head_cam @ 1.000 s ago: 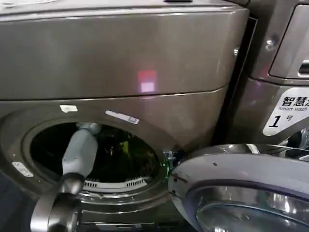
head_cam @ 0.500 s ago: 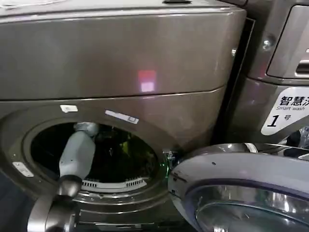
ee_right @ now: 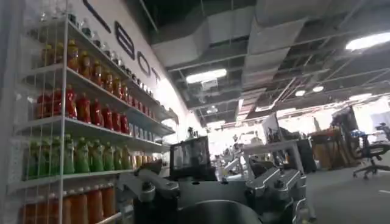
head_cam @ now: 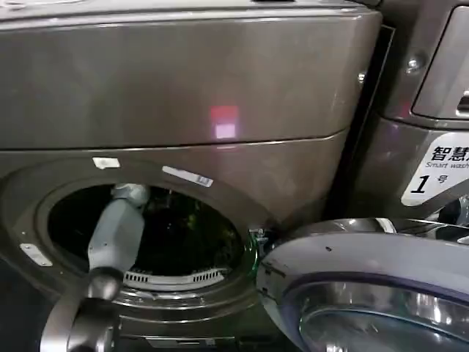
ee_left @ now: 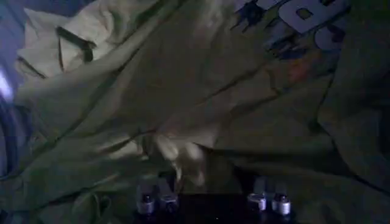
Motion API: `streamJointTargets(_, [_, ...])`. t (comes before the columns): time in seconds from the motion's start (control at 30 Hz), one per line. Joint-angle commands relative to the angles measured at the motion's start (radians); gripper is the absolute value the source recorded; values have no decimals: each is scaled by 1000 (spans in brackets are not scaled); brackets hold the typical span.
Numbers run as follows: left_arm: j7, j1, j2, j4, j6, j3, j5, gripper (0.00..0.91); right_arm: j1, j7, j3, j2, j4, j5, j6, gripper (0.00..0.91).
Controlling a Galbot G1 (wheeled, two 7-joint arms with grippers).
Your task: Grasp the clothes from the dryer.
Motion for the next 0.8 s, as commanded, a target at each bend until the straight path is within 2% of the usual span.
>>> streamJointTargets(0.03, [-31,-2,6,-32,28,-20,-83,0,3,0,-8,1,2,-1,-2,907])
streamJointTargets(0.27, [-25,10,15,-60,36,-24,-109,0,2,-1,-8,1,4,-1,-3,907])
streamJointTargets(0.4, [-102,0,10,-57,58,-37,-153,0,0,-2,-7,2,3,-1,-3,907])
streamJointTargets(0.47, [-270,-9,1,-51,66,-67,-201,0,-1,-4,-6,1,4,0,-3,907])
streamJointTargets(0.57, [-494,-16,-13,-79,155,-73,-286,0,-5,-2,-15,-2,13,1,-10,907])
streamJointTargets(0.73, [-822,-9,-38,-96,250,-62,-391,0,2,5,-28,-8,25,0,-19,907])
streamJointTargets(0.8, [-907,8,-51,-130,323,-58,-490,0,2,4,-31,-9,27,-1,-17,907])
